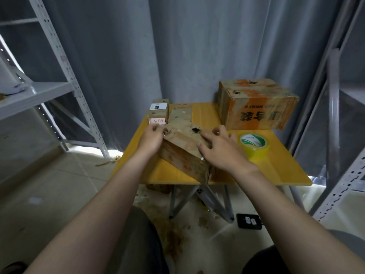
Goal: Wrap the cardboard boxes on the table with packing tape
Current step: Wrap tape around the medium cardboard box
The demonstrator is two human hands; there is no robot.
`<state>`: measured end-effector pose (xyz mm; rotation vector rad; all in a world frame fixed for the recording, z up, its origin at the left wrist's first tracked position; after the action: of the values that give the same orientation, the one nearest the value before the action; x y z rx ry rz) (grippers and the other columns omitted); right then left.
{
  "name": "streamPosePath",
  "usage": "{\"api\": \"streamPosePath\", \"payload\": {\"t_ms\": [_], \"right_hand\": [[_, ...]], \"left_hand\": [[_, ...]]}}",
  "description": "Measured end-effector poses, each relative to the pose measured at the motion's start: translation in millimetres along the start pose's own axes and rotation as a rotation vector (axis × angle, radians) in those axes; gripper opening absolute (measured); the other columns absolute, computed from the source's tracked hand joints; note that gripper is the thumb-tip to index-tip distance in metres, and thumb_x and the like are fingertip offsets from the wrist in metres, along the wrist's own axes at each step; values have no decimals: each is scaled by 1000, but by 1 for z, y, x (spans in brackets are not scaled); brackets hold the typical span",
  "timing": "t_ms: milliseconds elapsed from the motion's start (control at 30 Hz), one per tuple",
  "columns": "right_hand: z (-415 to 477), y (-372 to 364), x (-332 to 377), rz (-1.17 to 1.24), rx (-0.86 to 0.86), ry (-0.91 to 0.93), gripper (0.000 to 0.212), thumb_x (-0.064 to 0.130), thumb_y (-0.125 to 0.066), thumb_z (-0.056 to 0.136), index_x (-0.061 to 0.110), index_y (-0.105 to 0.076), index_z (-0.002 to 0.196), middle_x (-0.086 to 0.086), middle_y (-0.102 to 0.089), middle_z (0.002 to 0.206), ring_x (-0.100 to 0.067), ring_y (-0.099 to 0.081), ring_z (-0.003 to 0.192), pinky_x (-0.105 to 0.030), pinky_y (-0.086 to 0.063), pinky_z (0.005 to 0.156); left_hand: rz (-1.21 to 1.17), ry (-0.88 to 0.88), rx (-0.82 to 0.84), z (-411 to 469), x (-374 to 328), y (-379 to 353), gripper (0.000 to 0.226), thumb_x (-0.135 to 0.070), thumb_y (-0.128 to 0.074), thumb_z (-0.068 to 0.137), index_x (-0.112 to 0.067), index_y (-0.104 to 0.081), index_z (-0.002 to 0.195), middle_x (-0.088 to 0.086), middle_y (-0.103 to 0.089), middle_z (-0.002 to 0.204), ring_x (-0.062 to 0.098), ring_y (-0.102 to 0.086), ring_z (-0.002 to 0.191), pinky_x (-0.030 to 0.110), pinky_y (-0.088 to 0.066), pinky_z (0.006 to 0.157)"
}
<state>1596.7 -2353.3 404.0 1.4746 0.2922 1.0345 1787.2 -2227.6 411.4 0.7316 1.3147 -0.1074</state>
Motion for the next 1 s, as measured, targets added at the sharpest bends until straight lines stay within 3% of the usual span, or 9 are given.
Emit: {"api": "streamPosePath", "payload": {"t_ms": [233,400,500,700,800,900,967,1000], "right_hand": [[11,-3,2,-11,134,-22,53,64,-30,97,52,-36,148,6,-23,145,-39,-29,132,-54,-42,100],[20,-6,5,-41,181,-27,57,62,-29,98,50,-31,153,5,-18,149,-42,-28,134,-54,-38,104],[22,-9,5,-11,166,-22,55,61,-30,101,48,-33,154,1,-17,149,-44,-25,135,-51,-31,111],[19,-10,2,86,45,21,51,65,-37,101,49,-41,150,5,-23,128,-39,-29,126,-47,-30,108],[18,2,3,-43,-19,32,53,70,-41,99,49,-48,146,1,-36,139,-37,-33,125,-50,-35,108],[18,14,4,-152,-121,-18,46,66,-54,97,42,-62,136,-2,-48,141,-40,-40,127,-52,-46,99],[19,10,8,-62,-52,-70,52,64,-57,97,34,-62,139,-6,-48,148,-39,-48,132,-51,-48,103],[19,4,11,-17,8,-92,60,66,-54,96,32,-57,145,-8,-43,154,-38,-47,137,-51,-46,108]], "left_hand": [[-134,-39,-94,11,29,-9,37,-32,-39,113,-21,-66,136,-13,-63,111,10,-56,102,14,-40,70],[-143,-50,-96,17,35,-10,35,-34,-40,112,-24,-68,131,-17,-64,105,7,-58,99,16,-42,74],[-139,-72,-96,18,38,-11,36,-33,-41,112,-22,-67,134,-13,-64,112,11,-58,106,21,-43,80],[-113,-84,-79,13,39,-6,34,-32,-43,112,-27,-64,137,-14,-60,116,6,-56,104,13,-40,74],[-61,-72,-91,5,39,2,25,-31,-45,111,-34,-64,126,-20,-61,104,-2,-57,90,19,-44,71],[5,-51,-145,-7,42,13,25,-33,-51,108,-28,-67,127,-18,-67,92,12,-66,91,30,-50,74],[34,-83,-163,-19,45,19,29,-36,-55,105,-32,-63,133,-16,-66,80,8,-65,82,28,-46,67],[76,-132,-138,-24,45,20,35,-39,-56,104,-36,-58,139,-18,-65,87,5,-63,83,26,-45,69]]}}
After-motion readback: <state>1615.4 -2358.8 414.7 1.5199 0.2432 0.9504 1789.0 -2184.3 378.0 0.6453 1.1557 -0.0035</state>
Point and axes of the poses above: each hand's wrist, its own z-axis towards the middle knuckle, its own y-axis out of the back of the hand, x = y × z, the point moved 4 cm from there along z, towards the middle knuckle
